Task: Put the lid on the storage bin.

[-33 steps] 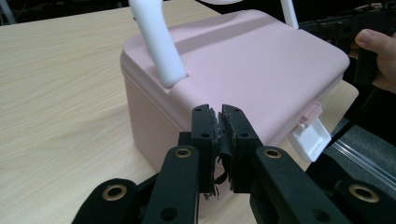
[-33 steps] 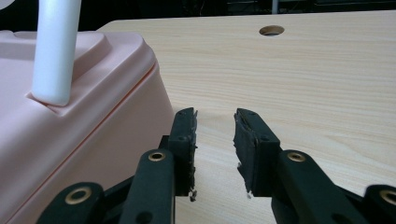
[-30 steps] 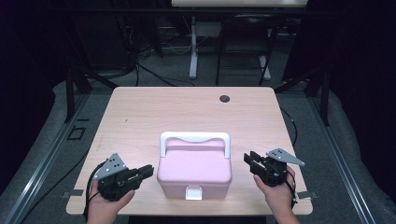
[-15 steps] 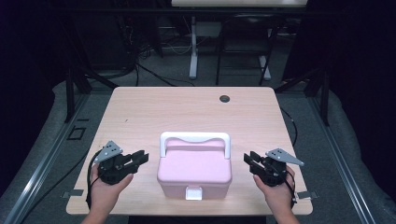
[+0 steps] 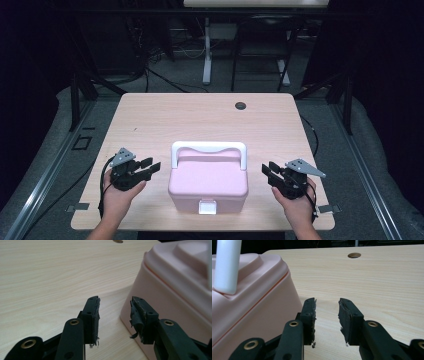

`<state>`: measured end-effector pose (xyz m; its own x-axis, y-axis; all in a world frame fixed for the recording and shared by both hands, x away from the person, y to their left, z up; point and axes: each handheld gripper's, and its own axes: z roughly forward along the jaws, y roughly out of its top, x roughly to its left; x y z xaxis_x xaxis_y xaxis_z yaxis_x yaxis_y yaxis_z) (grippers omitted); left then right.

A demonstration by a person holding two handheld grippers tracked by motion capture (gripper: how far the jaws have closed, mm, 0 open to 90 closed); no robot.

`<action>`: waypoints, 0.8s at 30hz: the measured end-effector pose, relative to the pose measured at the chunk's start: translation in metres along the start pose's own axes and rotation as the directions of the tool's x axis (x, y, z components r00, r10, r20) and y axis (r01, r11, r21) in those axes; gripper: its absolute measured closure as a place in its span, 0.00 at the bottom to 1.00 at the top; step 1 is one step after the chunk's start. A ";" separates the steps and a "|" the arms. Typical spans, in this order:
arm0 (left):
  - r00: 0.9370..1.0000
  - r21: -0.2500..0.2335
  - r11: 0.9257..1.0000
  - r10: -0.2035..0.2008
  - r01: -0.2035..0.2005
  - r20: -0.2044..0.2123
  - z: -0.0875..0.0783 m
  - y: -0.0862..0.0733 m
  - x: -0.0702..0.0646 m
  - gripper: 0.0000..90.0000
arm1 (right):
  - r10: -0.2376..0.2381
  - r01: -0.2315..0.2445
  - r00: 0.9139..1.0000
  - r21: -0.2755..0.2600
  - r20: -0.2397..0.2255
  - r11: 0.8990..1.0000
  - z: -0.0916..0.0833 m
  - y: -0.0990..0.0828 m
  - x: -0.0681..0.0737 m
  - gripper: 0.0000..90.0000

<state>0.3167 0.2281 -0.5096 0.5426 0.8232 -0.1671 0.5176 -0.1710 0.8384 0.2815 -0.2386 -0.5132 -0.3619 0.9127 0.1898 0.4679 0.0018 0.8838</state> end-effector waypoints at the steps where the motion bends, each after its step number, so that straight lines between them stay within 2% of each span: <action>1: 1.000 0.010 1.000 0.005 -0.005 -0.009 0.001 -0.001 0.001 0.65 | 0.001 -0.001 1.000 0.003 0.001 1.000 0.000 0.000 0.000 0.73; 6: 1.000 0.009 1.000 0.003 -0.002 -0.009 0.008 -0.009 0.006 0.62 | -0.006 0.006 1.000 0.009 0.009 1.000 0.003 -0.003 -0.003 0.73; 9: 1.000 0.005 1.000 0.003 -0.003 -0.024 0.009 -0.012 0.007 0.58 | -0.013 0.012 1.000 0.013 0.015 1.000 0.006 -0.007 -0.003 0.72; 11: 0.999 0.001 1.000 0.019 -0.019 -0.035 0.008 -0.015 0.008 0.57 | -0.021 0.020 1.000 0.020 0.022 1.000 0.008 -0.009 -0.004 0.71; 14: 0.999 -0.006 1.000 0.019 -0.019 -0.033 0.008 -0.017 0.007 0.57 | -0.033 0.032 0.999 0.032 0.023 0.999 0.011 -0.013 -0.003 0.70; 15: 0.999 -0.004 0.999 0.032 -0.032 -0.035 0.009 -0.018 0.008 0.57 | -0.034 0.034 0.999 0.029 0.023 0.999 0.012 -0.013 -0.002 0.70; 24: 0.999 0.027 0.999 0.040 -0.039 -0.031 0.014 -0.026 0.010 0.56 | -0.070 0.069 0.997 0.038 0.030 0.997 0.016 -0.017 -0.002 0.66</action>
<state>0.3177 0.2330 -0.5399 0.5424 0.8318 -0.1176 0.5138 -0.2177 0.8298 0.2867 -0.2336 -0.5356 -0.3694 0.9222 0.1140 0.4722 0.0807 0.8778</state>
